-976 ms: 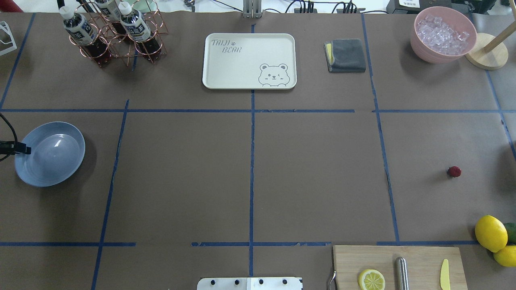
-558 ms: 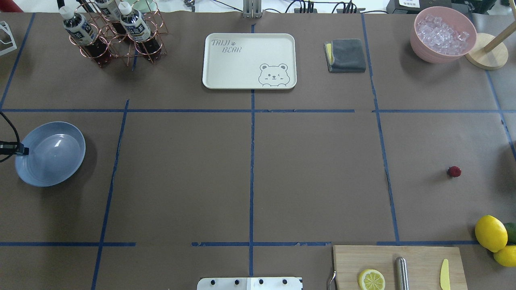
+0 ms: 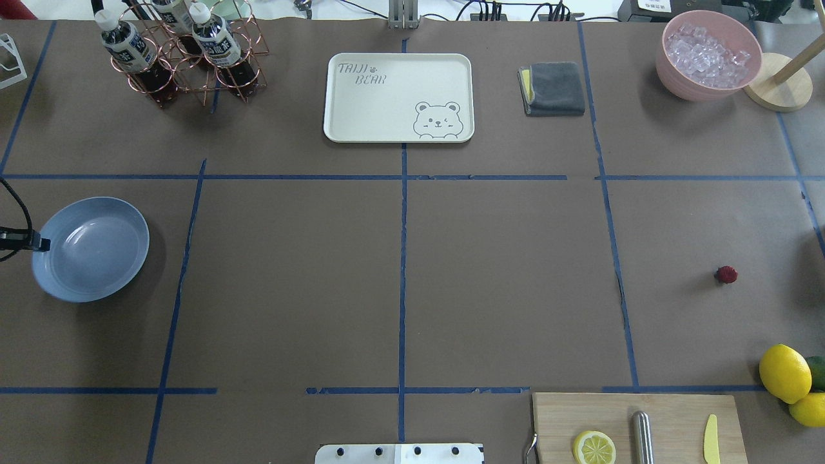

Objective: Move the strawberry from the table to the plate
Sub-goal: 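Reach the left gripper to the light-blue plate rim and grasp it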

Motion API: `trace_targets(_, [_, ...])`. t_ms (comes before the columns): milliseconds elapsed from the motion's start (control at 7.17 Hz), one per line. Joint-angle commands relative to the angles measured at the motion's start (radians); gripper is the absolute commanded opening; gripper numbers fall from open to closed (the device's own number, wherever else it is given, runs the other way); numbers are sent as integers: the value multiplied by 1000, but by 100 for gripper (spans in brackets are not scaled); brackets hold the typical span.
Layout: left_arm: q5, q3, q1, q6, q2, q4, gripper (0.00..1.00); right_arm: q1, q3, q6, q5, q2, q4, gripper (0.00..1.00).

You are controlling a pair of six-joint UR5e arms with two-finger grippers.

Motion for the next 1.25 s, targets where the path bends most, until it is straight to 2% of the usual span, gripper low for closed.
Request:
trace_targets(0, [-205,-26,-100,34,-2,2,0,-2,0,0,1,7,-3,100])
trace_targets(139, [-289,-34,-110,19,-15,4,0,-9,0,12,1,9,-3,100])
trace_targets(279, [-296,-54,-108,-31,-52,37,0,-20,0,43,1,18,-1,100])
trace_targets(558, [-285,-74,-67,-324,-188,55,0,-46,4,54,-2,18,0,100])
trace_targets(976, [-90,-89,163,-605,-335,91,0,-98,44,211,-6,22,35,100])
trace_targets(1115, [-19,-89,216,-647,-386,132,0,-129,47,295,-8,22,98,100])
